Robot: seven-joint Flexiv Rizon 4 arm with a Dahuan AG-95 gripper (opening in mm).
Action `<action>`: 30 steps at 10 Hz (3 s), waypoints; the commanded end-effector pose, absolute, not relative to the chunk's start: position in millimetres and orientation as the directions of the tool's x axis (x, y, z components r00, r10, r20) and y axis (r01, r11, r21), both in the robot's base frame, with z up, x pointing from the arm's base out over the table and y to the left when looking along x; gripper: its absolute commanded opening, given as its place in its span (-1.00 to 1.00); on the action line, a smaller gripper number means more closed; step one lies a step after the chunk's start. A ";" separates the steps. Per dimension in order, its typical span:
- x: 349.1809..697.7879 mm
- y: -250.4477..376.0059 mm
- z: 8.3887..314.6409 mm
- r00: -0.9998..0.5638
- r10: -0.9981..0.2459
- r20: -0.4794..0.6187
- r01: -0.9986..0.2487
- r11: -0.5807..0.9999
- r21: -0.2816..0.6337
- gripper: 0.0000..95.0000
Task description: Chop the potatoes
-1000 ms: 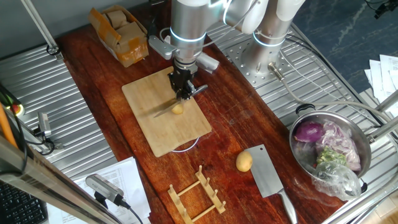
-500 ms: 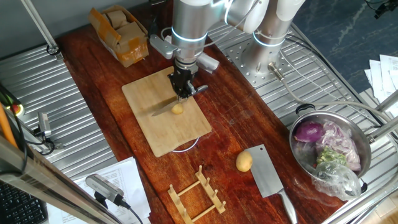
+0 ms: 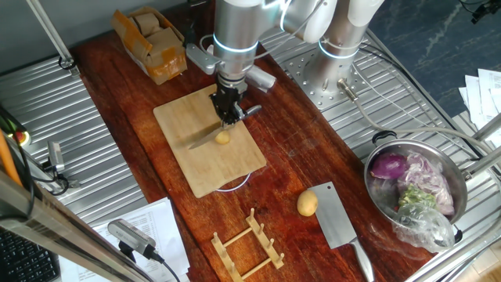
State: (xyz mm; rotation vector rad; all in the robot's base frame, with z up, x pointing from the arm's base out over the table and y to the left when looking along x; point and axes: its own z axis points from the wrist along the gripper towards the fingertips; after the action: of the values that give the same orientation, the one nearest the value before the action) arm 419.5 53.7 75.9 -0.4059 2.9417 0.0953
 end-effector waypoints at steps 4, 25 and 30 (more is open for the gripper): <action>427.0 53.9 84.3 -0.957 -0.276 -0.086 -0.280 0.959 0.040 -1.00; 457.2 53.8 89.0 -0.945 -0.321 0.060 -0.320 0.947 0.038 -1.00; 461.2 52.5 67.7 -0.946 -0.319 0.060 -0.318 0.948 0.036 -1.00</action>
State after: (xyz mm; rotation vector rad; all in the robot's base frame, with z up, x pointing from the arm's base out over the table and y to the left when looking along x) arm 460.5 52.3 71.8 -0.5169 3.1623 0.0378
